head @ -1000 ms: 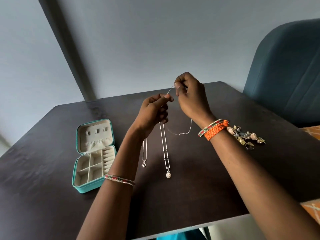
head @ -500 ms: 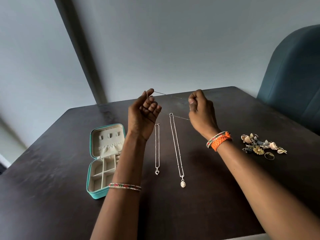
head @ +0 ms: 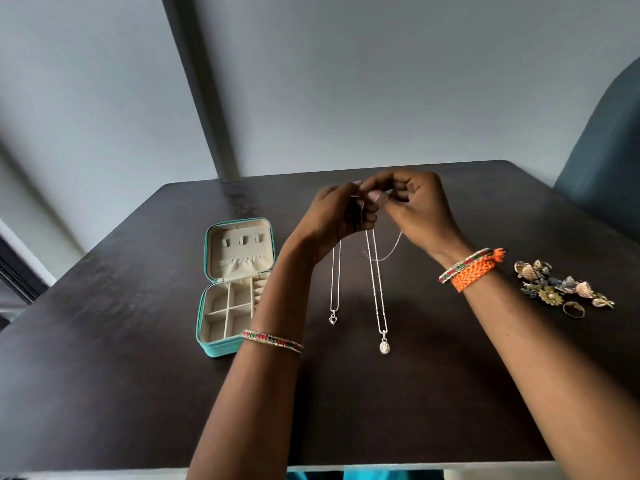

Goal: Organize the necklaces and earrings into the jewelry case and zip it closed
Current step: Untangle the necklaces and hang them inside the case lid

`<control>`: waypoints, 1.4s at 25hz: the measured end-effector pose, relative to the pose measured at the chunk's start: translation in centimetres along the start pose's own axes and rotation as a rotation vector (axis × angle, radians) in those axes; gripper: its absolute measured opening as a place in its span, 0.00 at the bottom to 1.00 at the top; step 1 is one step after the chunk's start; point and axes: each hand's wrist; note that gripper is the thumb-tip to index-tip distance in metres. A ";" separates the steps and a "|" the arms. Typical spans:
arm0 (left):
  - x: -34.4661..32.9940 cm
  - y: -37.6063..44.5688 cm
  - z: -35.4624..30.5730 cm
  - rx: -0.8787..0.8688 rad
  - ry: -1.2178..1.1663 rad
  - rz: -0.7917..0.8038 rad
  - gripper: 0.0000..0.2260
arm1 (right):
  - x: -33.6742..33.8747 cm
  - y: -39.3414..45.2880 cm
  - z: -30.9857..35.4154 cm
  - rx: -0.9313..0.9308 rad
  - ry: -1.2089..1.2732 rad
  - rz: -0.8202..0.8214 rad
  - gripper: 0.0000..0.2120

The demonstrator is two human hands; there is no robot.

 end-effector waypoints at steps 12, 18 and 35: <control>0.4 0.0 0.4 -0.097 0.088 0.113 0.08 | 0.2 -0.4 -1.6 -0.190 -0.030 -0.121 0.05; 0.8 0.1 0.3 -0.162 0.092 0.043 0.07 | 0.5 -0.6 -0.9 -0.512 0.432 0.205 0.06; 2.6 0.1 -0.4 0.033 -0.600 -0.109 0.12 | 1.3 -0.4 -3.1 -0.531 0.395 0.124 0.08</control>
Point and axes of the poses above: each hand's wrist, its own y-axis towards the middle knuckle, its own x-axis out of the back of the hand, z = x × y, and after that the axes turned 11 degrees about -y, right-handed
